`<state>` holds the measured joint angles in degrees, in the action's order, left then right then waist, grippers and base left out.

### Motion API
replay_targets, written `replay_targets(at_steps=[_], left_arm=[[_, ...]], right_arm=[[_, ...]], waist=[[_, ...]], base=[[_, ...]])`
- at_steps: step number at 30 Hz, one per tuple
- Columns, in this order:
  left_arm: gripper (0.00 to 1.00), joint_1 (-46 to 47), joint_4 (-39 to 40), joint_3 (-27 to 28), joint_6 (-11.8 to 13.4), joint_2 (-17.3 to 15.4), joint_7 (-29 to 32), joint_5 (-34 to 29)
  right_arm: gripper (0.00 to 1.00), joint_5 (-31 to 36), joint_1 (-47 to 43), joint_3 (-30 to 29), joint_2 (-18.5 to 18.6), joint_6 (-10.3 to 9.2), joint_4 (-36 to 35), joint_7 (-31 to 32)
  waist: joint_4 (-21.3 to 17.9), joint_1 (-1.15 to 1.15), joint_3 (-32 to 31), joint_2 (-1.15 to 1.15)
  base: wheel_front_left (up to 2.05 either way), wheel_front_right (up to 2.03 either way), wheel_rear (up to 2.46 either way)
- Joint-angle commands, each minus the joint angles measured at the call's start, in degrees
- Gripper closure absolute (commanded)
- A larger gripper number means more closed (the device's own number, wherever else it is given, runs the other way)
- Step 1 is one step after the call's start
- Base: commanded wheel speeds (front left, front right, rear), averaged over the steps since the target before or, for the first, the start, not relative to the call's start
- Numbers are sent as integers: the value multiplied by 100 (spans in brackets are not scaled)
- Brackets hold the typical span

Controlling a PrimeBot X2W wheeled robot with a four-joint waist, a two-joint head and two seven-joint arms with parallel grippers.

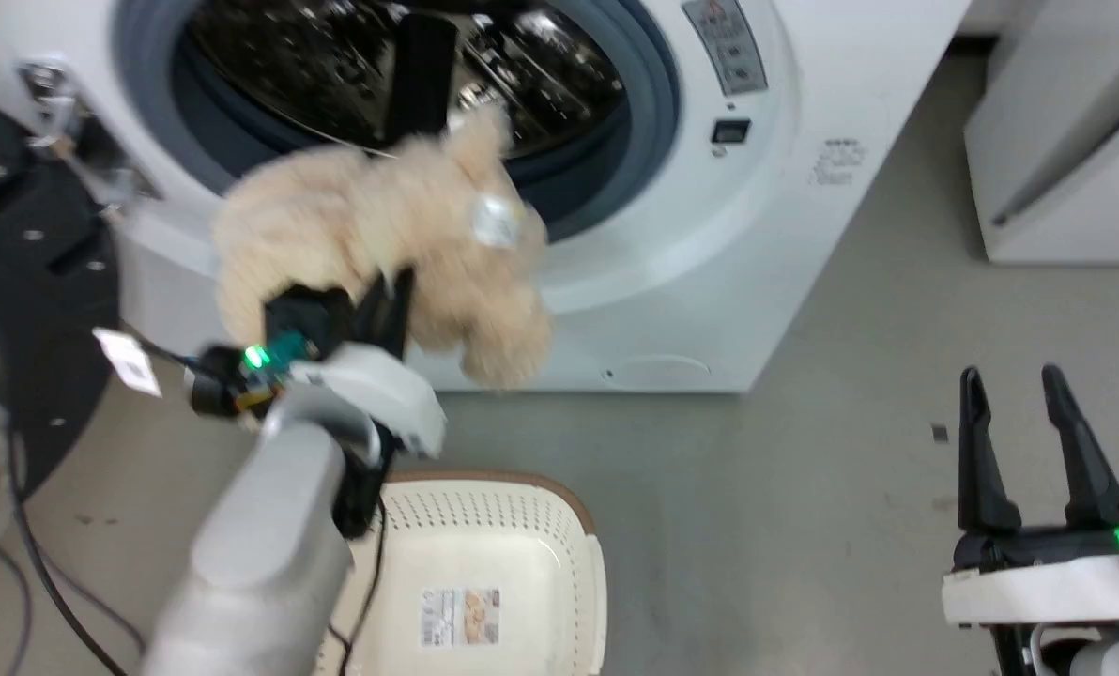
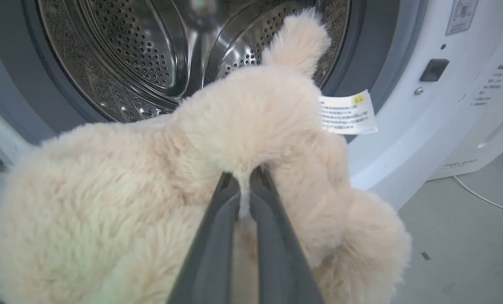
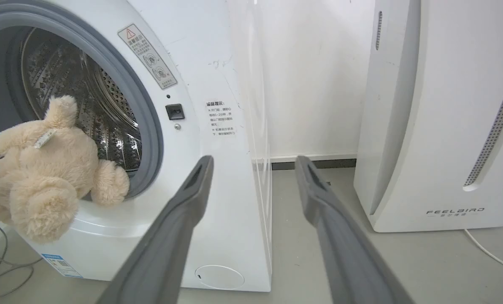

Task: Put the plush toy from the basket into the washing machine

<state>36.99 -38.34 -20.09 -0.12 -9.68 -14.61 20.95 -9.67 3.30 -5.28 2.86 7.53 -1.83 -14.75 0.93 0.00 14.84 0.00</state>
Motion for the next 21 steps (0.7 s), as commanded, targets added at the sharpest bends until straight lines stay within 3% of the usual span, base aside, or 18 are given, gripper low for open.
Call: replay_targets(at_steps=[1,21], left_arm=[[100,196,55,67,26,-36,-39,-50],[100,3020,-927,895,27,-668,-39,-509]], right_arm=[[0,-59,120,2,1,-4,-38,-25],[0,-407,1057,235,1,-4,-199,-25]], waist=[[-169,0,220,0],[-1246,0,1937,0]], base=[[0,0,0],[0,0,0]])
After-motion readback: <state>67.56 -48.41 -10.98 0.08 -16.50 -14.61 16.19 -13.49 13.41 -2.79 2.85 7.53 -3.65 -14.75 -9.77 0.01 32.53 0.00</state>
